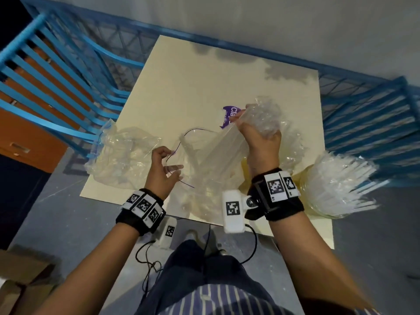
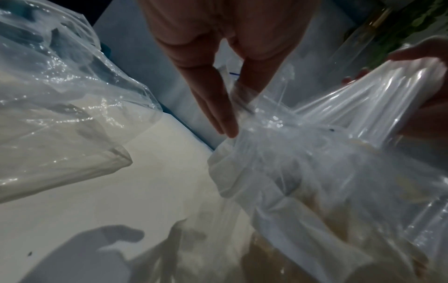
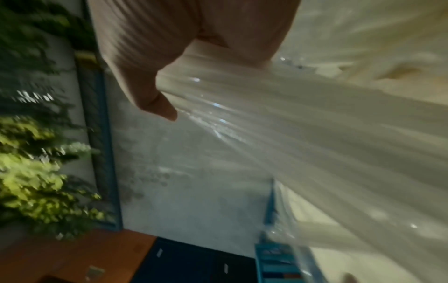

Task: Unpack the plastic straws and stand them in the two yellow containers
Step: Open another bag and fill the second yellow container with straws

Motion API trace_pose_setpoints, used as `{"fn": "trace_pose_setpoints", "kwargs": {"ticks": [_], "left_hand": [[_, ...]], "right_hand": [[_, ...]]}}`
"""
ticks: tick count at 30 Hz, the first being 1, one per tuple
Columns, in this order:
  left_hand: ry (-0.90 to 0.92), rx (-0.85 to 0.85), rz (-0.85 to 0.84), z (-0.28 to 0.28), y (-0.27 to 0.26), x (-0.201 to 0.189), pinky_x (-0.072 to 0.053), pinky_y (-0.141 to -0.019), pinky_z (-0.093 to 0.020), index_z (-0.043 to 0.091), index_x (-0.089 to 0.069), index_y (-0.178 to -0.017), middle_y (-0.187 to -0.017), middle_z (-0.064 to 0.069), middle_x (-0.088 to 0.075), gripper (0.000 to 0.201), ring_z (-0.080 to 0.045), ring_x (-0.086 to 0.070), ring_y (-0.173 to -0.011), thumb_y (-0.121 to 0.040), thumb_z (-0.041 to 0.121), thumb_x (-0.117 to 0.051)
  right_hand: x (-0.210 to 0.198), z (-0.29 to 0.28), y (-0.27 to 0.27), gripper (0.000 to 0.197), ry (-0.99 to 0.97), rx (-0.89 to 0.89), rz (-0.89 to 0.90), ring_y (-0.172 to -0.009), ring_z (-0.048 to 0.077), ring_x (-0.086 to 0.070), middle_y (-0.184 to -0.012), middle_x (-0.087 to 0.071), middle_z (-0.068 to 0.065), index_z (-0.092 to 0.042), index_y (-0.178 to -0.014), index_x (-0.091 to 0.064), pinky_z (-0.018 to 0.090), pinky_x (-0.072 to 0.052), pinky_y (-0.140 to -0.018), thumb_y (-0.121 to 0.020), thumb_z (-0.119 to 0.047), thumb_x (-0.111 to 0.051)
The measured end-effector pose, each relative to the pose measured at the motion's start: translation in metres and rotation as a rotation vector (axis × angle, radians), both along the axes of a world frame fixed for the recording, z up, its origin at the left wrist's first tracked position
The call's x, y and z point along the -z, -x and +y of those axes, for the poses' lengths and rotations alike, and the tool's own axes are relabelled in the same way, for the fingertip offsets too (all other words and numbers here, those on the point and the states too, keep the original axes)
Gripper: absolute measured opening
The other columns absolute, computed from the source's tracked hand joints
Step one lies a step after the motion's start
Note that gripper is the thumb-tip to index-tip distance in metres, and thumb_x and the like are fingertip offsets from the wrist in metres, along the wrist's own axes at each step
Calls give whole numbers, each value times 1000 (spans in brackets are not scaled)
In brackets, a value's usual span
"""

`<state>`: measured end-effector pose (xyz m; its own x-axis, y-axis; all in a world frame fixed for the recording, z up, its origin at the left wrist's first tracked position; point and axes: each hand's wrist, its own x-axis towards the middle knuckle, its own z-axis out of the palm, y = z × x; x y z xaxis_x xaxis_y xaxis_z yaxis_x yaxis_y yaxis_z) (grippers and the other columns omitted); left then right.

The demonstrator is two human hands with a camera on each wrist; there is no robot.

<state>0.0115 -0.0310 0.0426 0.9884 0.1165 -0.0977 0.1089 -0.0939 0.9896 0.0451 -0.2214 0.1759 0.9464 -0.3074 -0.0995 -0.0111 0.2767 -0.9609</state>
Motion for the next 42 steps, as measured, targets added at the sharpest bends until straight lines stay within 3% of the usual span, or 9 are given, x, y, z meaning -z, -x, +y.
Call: {"fn": "trace_pose_setpoints", "kwargs": {"ticks": [5,12,20,25,29,31,34,37,42], "left_hand": [[-50,58,42,0,0,-2,-57,-63,-22,36,-46,-113,-129,4,-46,63,-13,-65,-87,-80,-18,-51],[-73,61,52,-10,0,-3,-56,-60,-16,28,-42,-132,-126,3,-49,71,-12,-63,-89,-80,-19,-51],[-126,25,44,-4,-2,0,-55,-59,-14,23,-39,-137,-126,2,-49,72,-10,-63,-88,-79,-18,-51],[-150,3,46,0,-1,0,-55,-59,-15,23,-39,-137,-125,2,-49,74,-9,-63,-87,-78,-19,-53],[-175,-2,52,-1,0,-1,-57,-61,-19,25,-40,-137,-126,3,-49,74,-7,-63,-87,-78,-18,-53],[-184,-5,61,-2,0,-1,-57,-64,-24,26,-40,-136,-126,4,-50,75,-2,-64,-83,-77,-18,-54],[-185,-8,66,-3,2,-1,-57,-70,-37,26,-40,-136,-125,4,-50,75,8,-63,-77,-77,-18,-54],[-250,-29,61,-4,1,-3,-55,-73,-43,23,-39,-138,-130,1,-45,74,2,-63,-74,-77,-17,-52],[-343,-189,45,2,-10,-10,-47,-89,-33,12,-34,-141,-145,-12,-28,68,-7,-57,-76,-81,-13,-53]], "right_hand": [[-32,-33,-3,26,-242,47,-206,-71,21,-66,-71,-68,2,-13,-87,-63,33,-56,-71,-70,7,-60],[-25,-39,-5,24,-231,106,-141,-67,22,-66,-67,-68,3,-13,-84,-64,31,-56,-68,-68,5,-59],[-50,-78,-6,21,-83,236,-233,-70,21,-65,-66,-68,0,-10,-81,-62,35,-56,-73,-66,4,-63],[-50,-97,-5,33,11,276,-236,-88,31,-61,-81,-66,6,-2,-96,-56,42,-53,-86,-65,1,-68],[-30,-91,-3,40,100,216,-101,-86,9,-63,-92,-62,-4,-25,-93,-49,21,-54,-82,-75,5,-69],[-19,-87,-4,39,124,196,-67,-79,-1,-63,-92,-61,-6,-24,-91,-50,11,-52,-74,-77,8,-67],[-9,-87,-12,33,91,226,-7,-79,4,-67,-89,-65,2,-13,-94,-59,23,-56,-77,-70,5,-72],[-8,-88,-20,48,34,275,22,-100,29,-65,-102,-66,11,-13,-102,-59,47,-52,-93,-58,-5,-77],[-4,-88,-28,54,-23,282,40,-104,36,-63,-110,-65,20,-16,-102,-57,54,-50,-94,-53,-11,-80]]}}
